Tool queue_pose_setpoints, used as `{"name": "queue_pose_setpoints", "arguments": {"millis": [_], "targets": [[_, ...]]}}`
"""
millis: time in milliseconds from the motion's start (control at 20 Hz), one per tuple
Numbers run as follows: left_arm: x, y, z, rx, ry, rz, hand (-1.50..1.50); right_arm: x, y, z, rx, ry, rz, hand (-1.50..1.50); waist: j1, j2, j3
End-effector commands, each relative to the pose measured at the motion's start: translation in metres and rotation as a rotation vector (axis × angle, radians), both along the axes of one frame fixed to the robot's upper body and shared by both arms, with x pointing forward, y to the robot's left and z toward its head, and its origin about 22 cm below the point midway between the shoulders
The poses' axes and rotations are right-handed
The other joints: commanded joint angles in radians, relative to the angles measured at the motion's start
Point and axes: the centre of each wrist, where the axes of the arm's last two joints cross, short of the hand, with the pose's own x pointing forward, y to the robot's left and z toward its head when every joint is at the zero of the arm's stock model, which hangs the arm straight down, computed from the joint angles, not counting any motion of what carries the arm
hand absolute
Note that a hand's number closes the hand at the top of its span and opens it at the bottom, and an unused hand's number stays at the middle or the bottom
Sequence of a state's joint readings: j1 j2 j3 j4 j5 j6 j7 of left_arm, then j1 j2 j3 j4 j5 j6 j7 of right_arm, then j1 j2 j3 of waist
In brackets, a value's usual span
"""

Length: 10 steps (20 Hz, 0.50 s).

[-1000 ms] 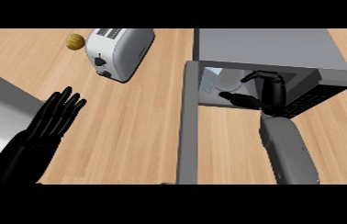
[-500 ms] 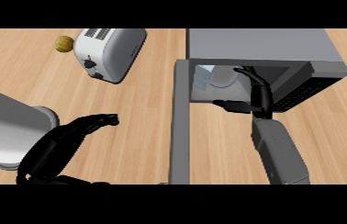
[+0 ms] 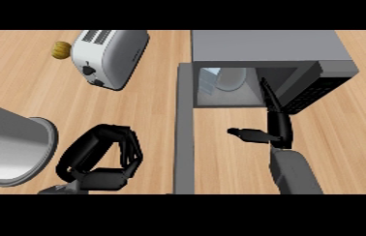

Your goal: Pick up the milk, place it into the microwave and close the microwave

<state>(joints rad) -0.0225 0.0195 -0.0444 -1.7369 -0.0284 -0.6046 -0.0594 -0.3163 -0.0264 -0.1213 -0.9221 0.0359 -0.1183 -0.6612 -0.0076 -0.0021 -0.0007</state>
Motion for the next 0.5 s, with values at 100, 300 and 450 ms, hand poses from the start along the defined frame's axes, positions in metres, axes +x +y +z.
{"name": "queue_pose_setpoints", "arguments": {"millis": [100,300,450], "targets": [[0.007,-0.029,-0.034,0.101,0.029,-0.106,1.50,-0.047,0.005,0.003,0.017,0.006,0.023,-1.50,-0.015,-0.002,-0.001],[0.015,-0.063,-0.040,0.163,0.034,-0.196,1.50,-0.070,-0.022,0.013,-0.021,-0.017,0.012,-1.50,-0.008,0.001,0.000],[-0.005,-0.069,-0.060,0.178,0.062,-0.243,1.50,-0.102,-0.025,0.022,-0.007,-0.026,0.001,-1.50,-0.006,-0.001,0.000]]}}
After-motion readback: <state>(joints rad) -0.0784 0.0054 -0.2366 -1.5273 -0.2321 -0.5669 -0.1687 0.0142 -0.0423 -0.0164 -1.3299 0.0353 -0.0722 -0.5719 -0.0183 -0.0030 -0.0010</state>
